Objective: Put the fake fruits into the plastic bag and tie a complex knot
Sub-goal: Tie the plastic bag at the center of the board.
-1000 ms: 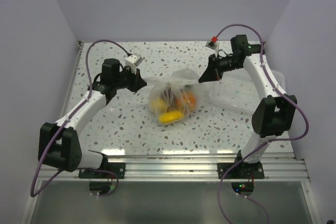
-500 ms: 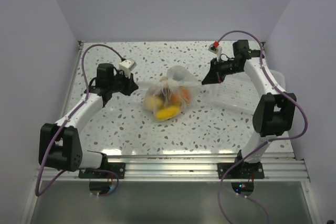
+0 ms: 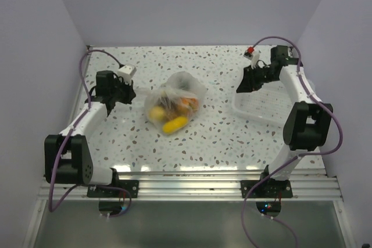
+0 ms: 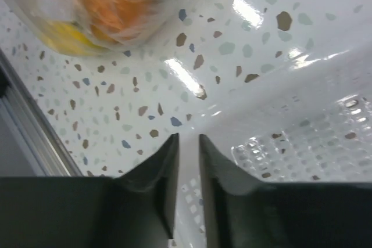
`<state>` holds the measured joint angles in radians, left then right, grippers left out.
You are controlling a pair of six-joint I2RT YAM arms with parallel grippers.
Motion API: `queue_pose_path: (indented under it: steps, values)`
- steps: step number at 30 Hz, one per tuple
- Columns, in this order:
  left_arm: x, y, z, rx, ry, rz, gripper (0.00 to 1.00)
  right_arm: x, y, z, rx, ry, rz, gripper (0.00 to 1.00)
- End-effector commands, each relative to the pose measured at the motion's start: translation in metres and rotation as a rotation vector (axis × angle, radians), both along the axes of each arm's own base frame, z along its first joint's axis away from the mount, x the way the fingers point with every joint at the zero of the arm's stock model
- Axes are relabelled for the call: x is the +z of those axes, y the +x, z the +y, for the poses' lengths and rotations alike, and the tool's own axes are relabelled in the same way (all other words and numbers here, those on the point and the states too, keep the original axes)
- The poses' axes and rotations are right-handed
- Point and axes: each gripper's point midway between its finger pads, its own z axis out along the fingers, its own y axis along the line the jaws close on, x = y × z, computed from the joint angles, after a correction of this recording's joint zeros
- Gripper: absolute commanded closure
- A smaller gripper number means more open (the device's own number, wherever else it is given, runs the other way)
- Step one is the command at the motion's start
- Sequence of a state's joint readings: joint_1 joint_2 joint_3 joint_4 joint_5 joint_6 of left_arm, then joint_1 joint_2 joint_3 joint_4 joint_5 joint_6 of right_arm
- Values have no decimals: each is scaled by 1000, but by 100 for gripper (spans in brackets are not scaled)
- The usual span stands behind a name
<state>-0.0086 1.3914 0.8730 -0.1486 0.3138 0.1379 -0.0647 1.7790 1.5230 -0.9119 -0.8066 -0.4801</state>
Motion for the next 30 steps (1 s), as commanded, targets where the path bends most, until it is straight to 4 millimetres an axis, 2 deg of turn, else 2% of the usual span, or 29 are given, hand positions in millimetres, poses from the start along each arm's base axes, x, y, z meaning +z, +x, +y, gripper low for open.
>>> queue_pose_path:
  steps: [1,3,5,6,7,9,10,11,12,14,18,23,30]
  values:
    - [23,-4,-36,-177,-90,-45,100,28,-4,27,68,101,-21,66]
    - [26,-10,-50,-242,-125,-38,100,43,-7,38,31,138,-18,54]
    - [28,-15,-59,-270,-156,-35,100,53,-1,63,49,149,-86,45]
    - [28,-18,-62,-271,-168,-26,100,51,-4,70,4,147,-49,43]
    - [29,-18,-64,-276,-176,-34,100,51,-3,87,23,157,-62,36]
    - [30,-22,-70,-301,-189,-36,100,35,-8,102,-15,202,54,30]
    - [32,-22,-71,-303,-191,-44,100,32,-7,111,-9,207,59,26]
    - [34,-21,-72,-303,-196,-50,100,28,-7,115,-34,221,95,20]
    - [36,-22,-74,-312,-202,-53,100,22,-10,117,-65,237,143,17]
    - [39,-21,-76,-316,-200,-65,100,18,-5,120,-94,237,139,17]
    - [43,-22,-84,-331,-215,-75,100,6,-7,130,-123,238,215,17]
    - [42,-23,-92,-340,-223,-79,100,-10,-10,152,-106,258,270,18]
    - [45,-21,-93,-338,-226,-91,100,-25,-19,161,-90,316,372,27]
